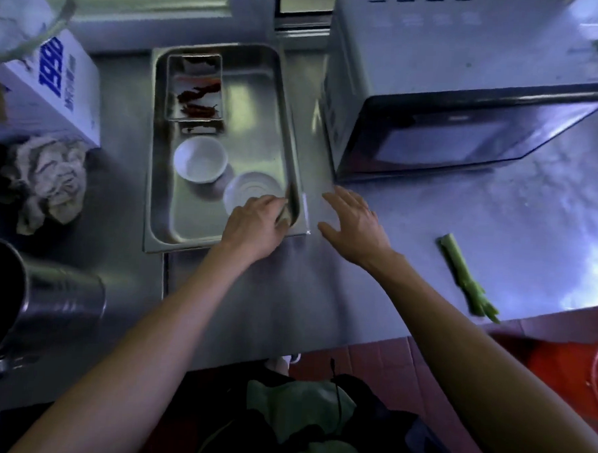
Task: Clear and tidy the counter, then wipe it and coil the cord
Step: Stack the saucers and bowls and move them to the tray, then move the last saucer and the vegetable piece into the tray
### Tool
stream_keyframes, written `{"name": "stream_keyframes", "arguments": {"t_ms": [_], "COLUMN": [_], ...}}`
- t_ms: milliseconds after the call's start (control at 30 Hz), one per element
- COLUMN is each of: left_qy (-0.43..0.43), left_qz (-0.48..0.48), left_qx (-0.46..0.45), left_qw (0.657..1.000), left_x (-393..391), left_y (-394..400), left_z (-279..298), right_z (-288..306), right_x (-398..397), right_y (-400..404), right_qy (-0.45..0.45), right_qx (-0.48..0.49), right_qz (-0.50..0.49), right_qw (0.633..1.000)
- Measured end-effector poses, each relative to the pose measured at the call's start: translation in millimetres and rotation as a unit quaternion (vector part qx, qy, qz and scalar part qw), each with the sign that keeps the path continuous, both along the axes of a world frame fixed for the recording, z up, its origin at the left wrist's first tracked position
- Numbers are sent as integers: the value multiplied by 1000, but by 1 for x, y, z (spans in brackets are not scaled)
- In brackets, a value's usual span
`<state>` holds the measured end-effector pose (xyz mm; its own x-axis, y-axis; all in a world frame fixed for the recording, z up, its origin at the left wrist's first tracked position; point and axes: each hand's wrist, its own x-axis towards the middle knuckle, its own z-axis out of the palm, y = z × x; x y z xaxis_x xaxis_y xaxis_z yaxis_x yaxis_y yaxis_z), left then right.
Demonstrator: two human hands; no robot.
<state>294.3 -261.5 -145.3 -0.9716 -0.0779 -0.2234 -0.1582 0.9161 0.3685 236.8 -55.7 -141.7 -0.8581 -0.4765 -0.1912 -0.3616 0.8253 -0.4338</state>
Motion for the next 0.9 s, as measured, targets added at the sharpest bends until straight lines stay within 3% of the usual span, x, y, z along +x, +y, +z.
{"name": "stream_keyframes", "arguments": {"t_ms": [200, 400, 667, 900], "left_qy": [6, 36, 57, 56], "left_qz": [-73, -162, -292, -393], "left_qx": [-19, -37, -28, -46], "left_qw": [997, 985, 954, 917], "left_x": [16, 23, 31, 35], "left_y": [115, 239, 399, 496], "left_z": [19, 38, 57, 59], "right_z": [2, 24, 44, 43], "right_x": [48, 103, 175, 225], "right_y": [140, 274, 421, 497], "right_qy": [-16, 22, 48, 49], "right_qx": [5, -29, -24, -22], "right_qz": [-68, -158, -313, -411], "right_qw": [998, 987, 948, 910]}}
